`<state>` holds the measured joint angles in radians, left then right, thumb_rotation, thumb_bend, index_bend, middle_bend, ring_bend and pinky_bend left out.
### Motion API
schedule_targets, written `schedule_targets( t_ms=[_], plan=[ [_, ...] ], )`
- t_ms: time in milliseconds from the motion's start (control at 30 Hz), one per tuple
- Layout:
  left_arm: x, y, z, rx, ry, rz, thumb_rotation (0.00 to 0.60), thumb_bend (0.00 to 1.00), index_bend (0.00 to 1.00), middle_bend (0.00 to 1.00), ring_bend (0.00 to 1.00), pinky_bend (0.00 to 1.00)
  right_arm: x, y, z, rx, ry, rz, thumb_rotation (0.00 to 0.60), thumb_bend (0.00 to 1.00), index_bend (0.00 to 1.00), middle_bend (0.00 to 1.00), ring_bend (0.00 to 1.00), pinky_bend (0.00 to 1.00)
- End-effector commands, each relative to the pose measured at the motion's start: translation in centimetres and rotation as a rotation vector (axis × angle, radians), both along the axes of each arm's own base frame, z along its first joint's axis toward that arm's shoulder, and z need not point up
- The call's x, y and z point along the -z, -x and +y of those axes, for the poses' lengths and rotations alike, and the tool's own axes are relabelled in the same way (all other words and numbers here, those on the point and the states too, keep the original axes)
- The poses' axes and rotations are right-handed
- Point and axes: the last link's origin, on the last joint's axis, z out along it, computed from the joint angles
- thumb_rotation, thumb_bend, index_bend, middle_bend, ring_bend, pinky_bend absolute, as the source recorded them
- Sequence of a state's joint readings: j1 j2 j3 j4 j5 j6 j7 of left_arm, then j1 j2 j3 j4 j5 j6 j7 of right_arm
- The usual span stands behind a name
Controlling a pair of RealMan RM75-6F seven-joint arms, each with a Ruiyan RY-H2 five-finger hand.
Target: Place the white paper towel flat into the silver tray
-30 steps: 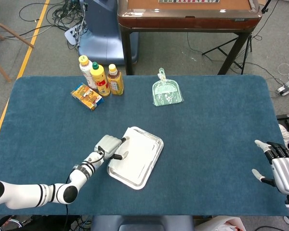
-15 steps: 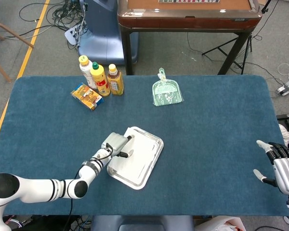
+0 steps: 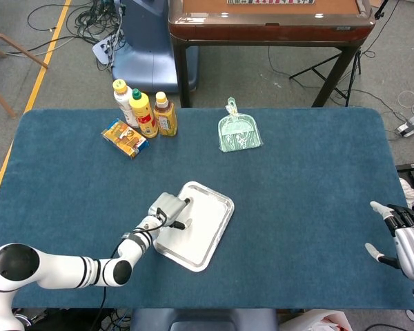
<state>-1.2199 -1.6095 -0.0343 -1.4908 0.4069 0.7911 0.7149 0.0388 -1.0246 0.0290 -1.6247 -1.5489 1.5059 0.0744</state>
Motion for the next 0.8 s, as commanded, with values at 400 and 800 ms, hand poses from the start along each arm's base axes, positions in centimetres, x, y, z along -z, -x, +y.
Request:
schedule_targets(
  t_ms=[400, 800],
  plan=[
    [0.54, -0.73, -0.72, 0.028, 0.01, 0.009, 0.192, 0.39, 0.12, 1.0, 1.0, 1.0, -0.23, 0.15, 0.23, 0.002, 0.009, -0.002, 0.6, 0.2, 0.18, 0.26, 0.16, 0.17],
    [0.65, -0.83, -0.52, 0.018, -0.001, 0.018, 0.195, 0.39, 0.12, 1.0, 1.0, 1.0, -0.3, 0.2, 0.37, 0.003, 0.014, -0.003, 0.6, 0.2, 0.18, 0.26, 0.16, 0.17]
  ],
)
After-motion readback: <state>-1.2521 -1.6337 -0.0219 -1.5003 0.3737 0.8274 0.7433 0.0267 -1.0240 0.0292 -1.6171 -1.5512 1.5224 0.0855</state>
